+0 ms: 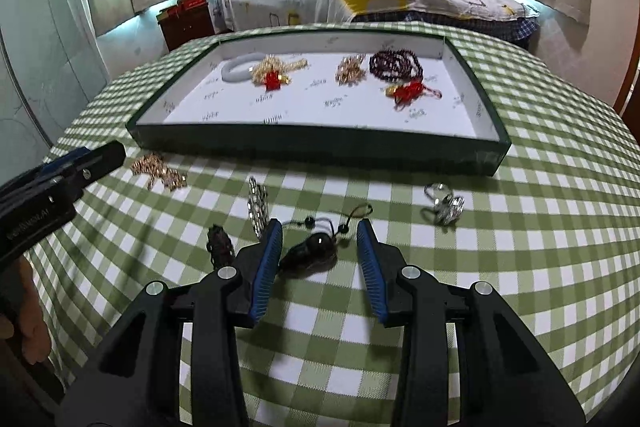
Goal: Organize jewelry
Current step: 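Withdraw both tools from the tray toward the gold chain and black pendant, then close the left tool on the gold chain while the right tool grasps the black pendant cord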
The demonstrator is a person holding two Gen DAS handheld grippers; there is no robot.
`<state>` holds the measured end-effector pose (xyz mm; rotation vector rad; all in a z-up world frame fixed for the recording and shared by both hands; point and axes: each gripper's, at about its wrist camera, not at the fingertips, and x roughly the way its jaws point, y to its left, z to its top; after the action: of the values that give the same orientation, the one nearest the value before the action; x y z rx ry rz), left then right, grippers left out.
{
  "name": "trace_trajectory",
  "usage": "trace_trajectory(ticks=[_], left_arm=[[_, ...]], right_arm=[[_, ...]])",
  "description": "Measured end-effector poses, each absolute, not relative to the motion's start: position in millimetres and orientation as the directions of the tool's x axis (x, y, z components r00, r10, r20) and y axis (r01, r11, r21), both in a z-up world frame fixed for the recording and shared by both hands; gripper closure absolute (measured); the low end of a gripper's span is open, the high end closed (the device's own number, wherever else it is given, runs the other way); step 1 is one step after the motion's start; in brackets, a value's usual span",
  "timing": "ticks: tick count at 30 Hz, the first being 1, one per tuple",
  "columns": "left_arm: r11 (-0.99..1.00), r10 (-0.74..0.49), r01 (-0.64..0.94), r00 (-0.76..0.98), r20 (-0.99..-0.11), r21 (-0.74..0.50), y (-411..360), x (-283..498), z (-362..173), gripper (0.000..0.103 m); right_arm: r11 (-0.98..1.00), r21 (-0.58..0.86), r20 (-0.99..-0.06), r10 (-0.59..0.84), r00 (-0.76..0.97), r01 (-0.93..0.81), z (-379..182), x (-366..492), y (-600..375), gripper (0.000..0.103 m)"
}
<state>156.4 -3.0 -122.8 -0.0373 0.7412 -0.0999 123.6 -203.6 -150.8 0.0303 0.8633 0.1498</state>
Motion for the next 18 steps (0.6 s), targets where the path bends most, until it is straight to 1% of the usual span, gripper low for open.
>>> trace_trajectory(ticks=[3, 4, 5, 7, 13, 16, 18], left_arm=[[0.994, -0.105, 0.080, 0.734, -0.671, -0.068, -4, 155, -122, 0.043], [0.994, -0.105, 0.081, 0.734, -0.671, -0.068, -4, 155, -122, 0.043], [0.994, -0.106, 0.081, 0.734, -0.671, -0.068, -4, 154, -122, 0.043], [0.994, -0.108, 0.084, 0.731, -0.674, -0.068, -5, 154, -123, 0.043], [0.994, -0.113, 0.091, 0.721, -0.684, -0.068, -8, 152, -126, 0.043], [0.993, -0.113, 0.093, 0.717, -0.688, -0.067, -9, 153, -127, 0.043], [0.993, -0.114, 0.095, 0.714, -0.691, -0.066, -10, 153, -128, 0.043]], right_arm=[[0.990, 0.079, -0.759, 0.135, 0.637, -0.115, -153, 119, -206, 0.066], [0.991, 0.077, -0.760, 0.132, 0.637, -0.113, -153, 119, -209, 0.070], [0.991, 0.073, -0.760, 0.127, 0.637, -0.110, -153, 119, -211, 0.075], [0.992, 0.079, -0.762, 0.126, 0.636, -0.101, -152, 118, -215, 0.078], [0.988, 0.105, -0.763, 0.150, 0.629, -0.109, -151, 120, -220, 0.077], [0.988, 0.090, -0.763, 0.151, 0.628, -0.129, -151, 122, -216, 0.077], [0.987, 0.077, -0.764, 0.150, 0.628, -0.143, -151, 123, -213, 0.084]])
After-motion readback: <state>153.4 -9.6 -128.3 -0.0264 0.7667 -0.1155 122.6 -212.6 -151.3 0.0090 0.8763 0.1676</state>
